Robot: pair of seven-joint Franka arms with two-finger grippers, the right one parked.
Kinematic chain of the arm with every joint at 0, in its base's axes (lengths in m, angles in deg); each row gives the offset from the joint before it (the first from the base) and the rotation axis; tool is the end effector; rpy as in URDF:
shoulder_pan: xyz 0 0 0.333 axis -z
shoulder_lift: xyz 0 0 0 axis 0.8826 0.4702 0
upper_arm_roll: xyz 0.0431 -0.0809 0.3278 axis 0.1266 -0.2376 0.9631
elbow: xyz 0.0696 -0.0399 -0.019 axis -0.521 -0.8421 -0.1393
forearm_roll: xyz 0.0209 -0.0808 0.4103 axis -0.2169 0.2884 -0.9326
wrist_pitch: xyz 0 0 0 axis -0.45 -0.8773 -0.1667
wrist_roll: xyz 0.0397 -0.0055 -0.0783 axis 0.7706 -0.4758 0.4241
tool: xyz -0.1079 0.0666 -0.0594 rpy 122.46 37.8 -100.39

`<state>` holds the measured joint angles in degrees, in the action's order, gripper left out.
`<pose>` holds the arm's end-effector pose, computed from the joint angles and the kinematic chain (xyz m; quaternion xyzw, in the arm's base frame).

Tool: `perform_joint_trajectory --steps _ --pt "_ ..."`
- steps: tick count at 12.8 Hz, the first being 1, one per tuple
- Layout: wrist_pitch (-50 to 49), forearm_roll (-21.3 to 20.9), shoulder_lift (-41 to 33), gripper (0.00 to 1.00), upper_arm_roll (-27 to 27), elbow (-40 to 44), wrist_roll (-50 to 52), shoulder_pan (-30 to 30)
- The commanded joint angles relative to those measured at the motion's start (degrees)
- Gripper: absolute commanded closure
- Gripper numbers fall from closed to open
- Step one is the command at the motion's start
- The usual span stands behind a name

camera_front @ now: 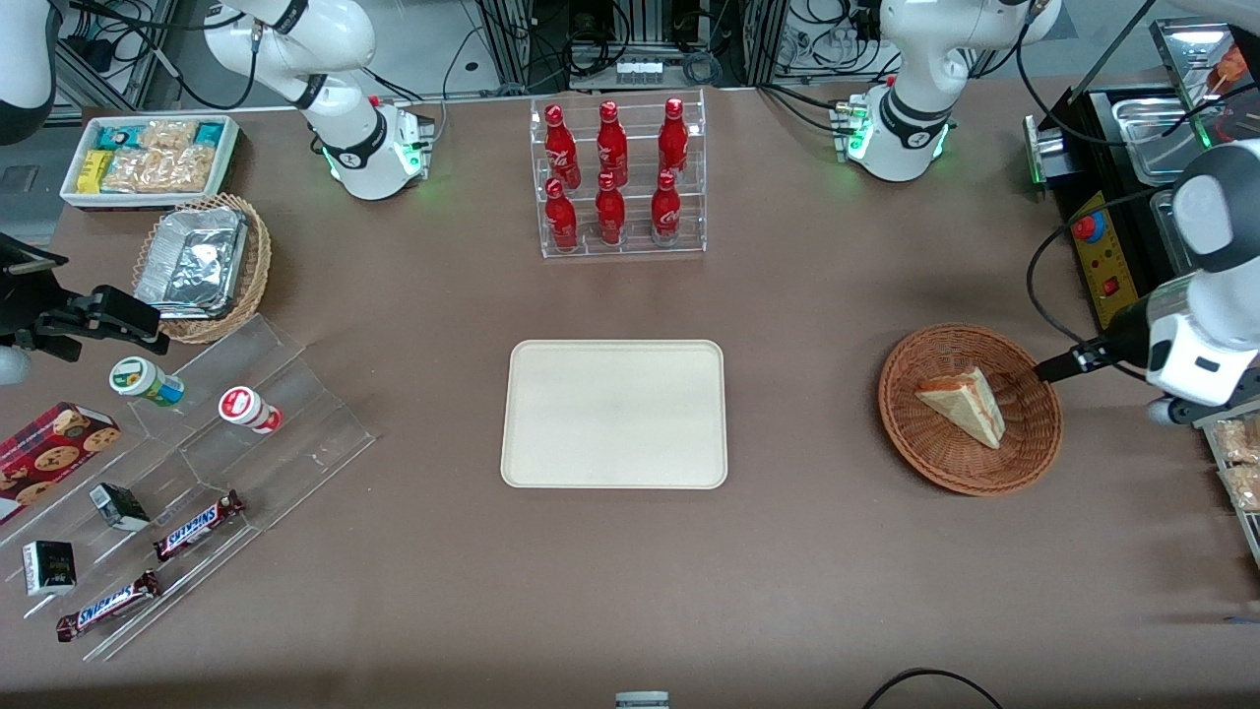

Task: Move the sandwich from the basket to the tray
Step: 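Move the left gripper over the wrapped sandwich in the wicker basket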

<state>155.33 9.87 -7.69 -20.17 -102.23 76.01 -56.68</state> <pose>0.6026 0.0483 0.4029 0.9731 0.2217 -0.0587 0.0214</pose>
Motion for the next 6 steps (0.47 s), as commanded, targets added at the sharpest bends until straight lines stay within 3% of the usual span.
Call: perform_joint_trajectory --steps 1,6 --pt "8.61 0.73 -1.43 0.04 -0.08 -7.57 8.08 -0.35" --pt "22.69 0.82 3.22 0.01 -0.35 -15.42 16.00 0.79"
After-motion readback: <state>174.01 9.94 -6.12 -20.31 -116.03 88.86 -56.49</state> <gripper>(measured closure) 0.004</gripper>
